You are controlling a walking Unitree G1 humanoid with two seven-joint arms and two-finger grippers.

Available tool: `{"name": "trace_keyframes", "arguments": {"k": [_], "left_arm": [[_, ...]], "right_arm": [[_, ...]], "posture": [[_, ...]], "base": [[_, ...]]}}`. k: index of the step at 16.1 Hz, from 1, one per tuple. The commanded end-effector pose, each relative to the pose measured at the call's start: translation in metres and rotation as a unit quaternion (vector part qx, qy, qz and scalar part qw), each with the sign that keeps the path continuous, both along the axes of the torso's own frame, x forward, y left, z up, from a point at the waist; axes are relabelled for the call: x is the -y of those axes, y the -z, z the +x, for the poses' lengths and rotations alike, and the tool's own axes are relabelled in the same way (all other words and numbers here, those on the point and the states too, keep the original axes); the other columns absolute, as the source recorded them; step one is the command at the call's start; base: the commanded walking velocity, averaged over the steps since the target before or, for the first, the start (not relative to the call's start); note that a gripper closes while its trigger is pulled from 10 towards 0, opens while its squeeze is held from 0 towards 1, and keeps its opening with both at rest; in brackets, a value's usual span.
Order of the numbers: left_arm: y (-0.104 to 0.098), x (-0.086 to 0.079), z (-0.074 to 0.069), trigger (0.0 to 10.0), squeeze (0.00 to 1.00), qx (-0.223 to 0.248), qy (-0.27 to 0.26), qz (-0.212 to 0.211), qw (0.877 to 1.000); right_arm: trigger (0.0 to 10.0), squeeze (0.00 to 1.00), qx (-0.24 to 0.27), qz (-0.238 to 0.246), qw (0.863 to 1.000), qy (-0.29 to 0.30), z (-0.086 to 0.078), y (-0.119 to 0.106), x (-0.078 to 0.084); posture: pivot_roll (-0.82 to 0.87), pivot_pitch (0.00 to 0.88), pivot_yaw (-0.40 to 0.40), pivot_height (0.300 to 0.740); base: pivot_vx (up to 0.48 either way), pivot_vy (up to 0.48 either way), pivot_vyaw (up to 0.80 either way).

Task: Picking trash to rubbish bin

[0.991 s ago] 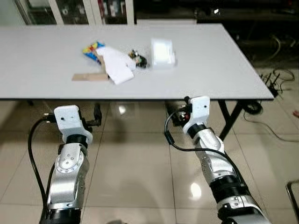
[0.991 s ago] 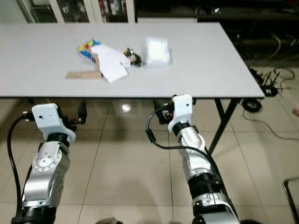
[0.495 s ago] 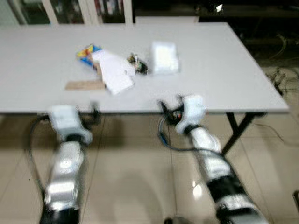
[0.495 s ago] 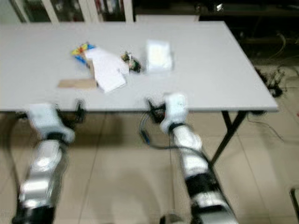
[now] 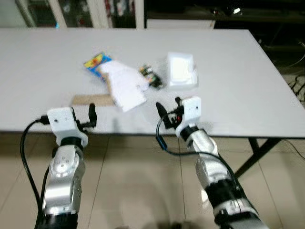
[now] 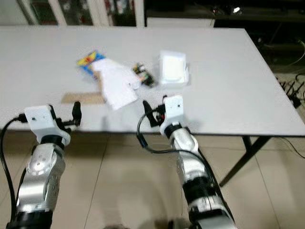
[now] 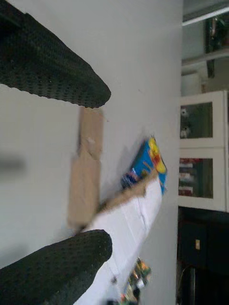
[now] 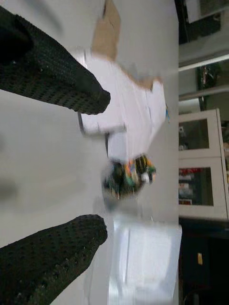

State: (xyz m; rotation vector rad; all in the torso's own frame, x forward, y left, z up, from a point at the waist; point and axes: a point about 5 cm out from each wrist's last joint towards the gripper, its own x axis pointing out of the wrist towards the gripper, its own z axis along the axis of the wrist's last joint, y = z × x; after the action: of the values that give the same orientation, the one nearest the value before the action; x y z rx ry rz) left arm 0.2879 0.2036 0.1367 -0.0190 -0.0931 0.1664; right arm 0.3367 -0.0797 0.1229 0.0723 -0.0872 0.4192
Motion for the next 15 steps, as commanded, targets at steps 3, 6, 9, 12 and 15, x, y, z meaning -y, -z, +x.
{"name": "trace_keyframes", "arguments": {"k": [3, 6, 9, 12, 15], "left_arm": [[0.001, 0.0033, 0.0014, 10.0, 0.0, -0.007, 0.007, 0.004, 1.0], [0.001, 0.0027, 0.0016, 10.0, 0.0, -0.009, 0.007, 0.004, 1.0], [0.0016, 0.0022, 0.0019, 10.0, 0.0, -0.012, 0.006, 0.005, 1.0], [0.0066, 0.0012, 0.0032, 10.0, 0.0, -0.031, -0.002, 0.003, 1.0], [0.0102, 0.0005, 0.0042, 10.0, 0.0, -0.047, -0.001, 0.005, 0.999]], "right_arm": [[10.0, 0.0, -0.003, 0.001, 1.0, 0.014, 0.0002, 0.0002, 0.0079], [10.0, 0.0, -0.003, 0.001, 1.0, 0.013, 0.0003, 0.0002, 0.0076], [10.0, 0.0, -0.004, 0.002, 1.0, 0.014, 0.0003, 0.0002, 0.0073], [10.0, 0.0, -0.005, 0.003, 1.0, 0.013, 0.0002, 0.0006, 0.0064], [10.0, 0.0, -0.005, 0.002, 1.0, 0.012, 0.0004, 0.0005, 0.0063]], "posture": [[-0.01, 0.097, 0.025, 0.74], [-0.01, 0.1, 0.026, 0.74], [-0.01, 0.1, 0.027, 0.74], [-0.01, 0.1, 0.027, 0.74], [-0.01, 0.1, 0.026, 0.74]], "base": [[0.434, 0.0, 0.0], [0.429, 0.0, 0.0], [0.425, 0.0, 0.0], [0.106, 0.0, 0.0], [0.0, 0.0, 0.0]]}}
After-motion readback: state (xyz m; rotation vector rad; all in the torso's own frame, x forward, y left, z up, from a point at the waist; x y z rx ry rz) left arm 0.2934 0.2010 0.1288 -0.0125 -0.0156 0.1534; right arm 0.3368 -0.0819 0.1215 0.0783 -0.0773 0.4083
